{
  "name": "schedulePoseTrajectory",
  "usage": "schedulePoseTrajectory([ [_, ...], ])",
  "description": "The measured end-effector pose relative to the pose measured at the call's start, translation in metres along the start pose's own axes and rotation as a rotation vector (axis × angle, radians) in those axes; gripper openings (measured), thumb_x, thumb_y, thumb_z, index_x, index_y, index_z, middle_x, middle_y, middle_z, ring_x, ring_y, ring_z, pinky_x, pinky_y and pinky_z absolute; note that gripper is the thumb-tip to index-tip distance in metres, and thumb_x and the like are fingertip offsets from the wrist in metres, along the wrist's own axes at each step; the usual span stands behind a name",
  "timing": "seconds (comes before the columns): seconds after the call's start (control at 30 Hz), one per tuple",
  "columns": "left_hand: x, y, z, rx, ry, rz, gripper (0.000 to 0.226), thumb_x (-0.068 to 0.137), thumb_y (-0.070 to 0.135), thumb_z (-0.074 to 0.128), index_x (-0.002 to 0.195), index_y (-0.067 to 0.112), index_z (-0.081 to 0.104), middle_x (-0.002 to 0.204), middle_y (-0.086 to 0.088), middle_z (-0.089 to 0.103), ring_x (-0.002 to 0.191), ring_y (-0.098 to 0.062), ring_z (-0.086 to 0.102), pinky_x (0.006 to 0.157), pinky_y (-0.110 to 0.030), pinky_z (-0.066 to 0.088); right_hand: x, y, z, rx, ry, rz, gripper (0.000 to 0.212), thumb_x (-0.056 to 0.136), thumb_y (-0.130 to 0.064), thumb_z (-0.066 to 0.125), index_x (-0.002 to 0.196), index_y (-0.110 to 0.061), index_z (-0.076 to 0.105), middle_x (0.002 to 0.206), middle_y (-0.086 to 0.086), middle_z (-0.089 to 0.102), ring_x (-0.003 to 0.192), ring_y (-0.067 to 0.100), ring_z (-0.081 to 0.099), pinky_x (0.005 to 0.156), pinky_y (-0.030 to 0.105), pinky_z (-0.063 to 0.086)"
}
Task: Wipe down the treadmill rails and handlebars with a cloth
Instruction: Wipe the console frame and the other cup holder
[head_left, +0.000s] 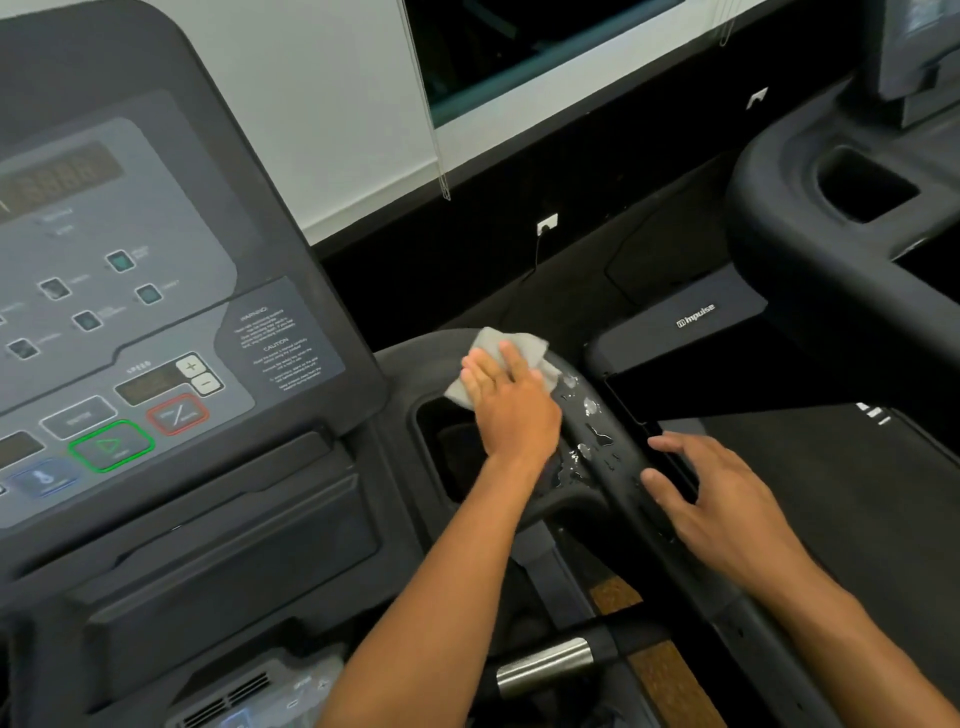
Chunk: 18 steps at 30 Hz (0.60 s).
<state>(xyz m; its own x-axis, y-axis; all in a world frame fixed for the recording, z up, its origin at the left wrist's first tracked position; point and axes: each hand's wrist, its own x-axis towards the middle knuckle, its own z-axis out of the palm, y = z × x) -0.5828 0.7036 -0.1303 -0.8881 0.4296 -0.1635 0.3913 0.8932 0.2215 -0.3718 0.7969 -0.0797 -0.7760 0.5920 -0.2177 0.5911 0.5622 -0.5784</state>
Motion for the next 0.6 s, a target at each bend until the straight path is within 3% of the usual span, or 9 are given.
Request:
schedulePoseTrajectory([
  [0.1, -0.014, 0.006, 0.01, -0.077, 0.033, 0.198, 0.059, 0.113, 0.031, 0.024, 0.167, 0.012, 0.009, 0.168, -0.034, -0.007, 0.158, -0.046, -0.01, 0.13, -0.052, -0.007, 0.0, -0.002, 0.002, -0.004, -0.012, -0.001, 0.044, 0.095, -0.043, 0.061, 0.137, -0.032, 0.055, 0.143, -0.006, 0.054, 0.134, 0.018, 0.048, 0.111, 0.045, 0.041],
  [0.17, -0.002, -0.012, 0.008, -0.099, 0.084, 0.182, 0.059, 0.113, 0.03, 0.024, 0.167, 0.013, 0.008, 0.172, -0.024, -0.01, 0.16, -0.038, -0.014, 0.131, -0.049, -0.005, -0.001, -0.005, 0.003, 0.002, -0.011, -0.011, 0.044, 0.095, -0.044, 0.061, 0.137, -0.032, 0.055, 0.143, -0.007, 0.054, 0.134, 0.017, 0.048, 0.111, 0.045, 0.041],
  [0.33, 0.052, -0.066, -0.026, -0.225, 0.211, -0.332, 0.074, 0.109, 0.043, 0.028, 0.165, 0.004, 0.001, 0.172, -0.022, -0.013, 0.161, -0.036, -0.01, 0.131, -0.05, 0.001, -0.007, -0.002, -0.002, -0.007, 0.005, -0.012, 0.043, 0.095, -0.043, 0.061, 0.136, -0.03, 0.056, 0.143, -0.006, 0.055, 0.134, 0.019, 0.048, 0.111, 0.044, 0.04],
  [0.43, 0.063, -0.069, -0.041, -0.343, 0.175, -0.499, 0.077, 0.109, 0.05, 0.028, 0.166, 0.005, 0.003, 0.173, -0.02, -0.01, 0.161, -0.035, 0.001, 0.128, -0.05, 0.014, -0.013, 0.006, -0.008, -0.011, 0.014, 0.006, 0.043, 0.095, -0.043, 0.06, 0.136, -0.031, 0.056, 0.144, -0.006, 0.054, 0.135, 0.018, 0.047, 0.111, 0.043, 0.04],
  [0.5, 0.065, -0.056, -0.038, -0.306, 0.165, -0.466, 0.065, 0.111, 0.046, 0.026, 0.166, 0.015, 0.015, 0.173, -0.022, -0.007, 0.16, -0.041, -0.003, 0.127, -0.054, 0.007, -0.016, 0.009, -0.011, 0.0, 0.019, 0.024, 0.044, 0.096, -0.043, 0.06, 0.138, -0.031, 0.054, 0.145, -0.006, 0.053, 0.135, 0.018, 0.046, 0.111, 0.043, 0.039],
  [0.6, 0.056, -0.024, -0.017, -0.15, 0.137, -0.205, 0.06, 0.11, 0.036, 0.028, 0.166, 0.019, 0.016, 0.173, -0.022, -0.004, 0.157, -0.048, -0.011, 0.128, -0.06, -0.006, -0.016, 0.009, -0.01, 0.012, 0.023, 0.031, 0.045, 0.097, -0.043, 0.059, 0.139, -0.03, 0.053, 0.143, -0.004, 0.054, 0.135, 0.018, 0.046, 0.109, 0.041, 0.04],
])
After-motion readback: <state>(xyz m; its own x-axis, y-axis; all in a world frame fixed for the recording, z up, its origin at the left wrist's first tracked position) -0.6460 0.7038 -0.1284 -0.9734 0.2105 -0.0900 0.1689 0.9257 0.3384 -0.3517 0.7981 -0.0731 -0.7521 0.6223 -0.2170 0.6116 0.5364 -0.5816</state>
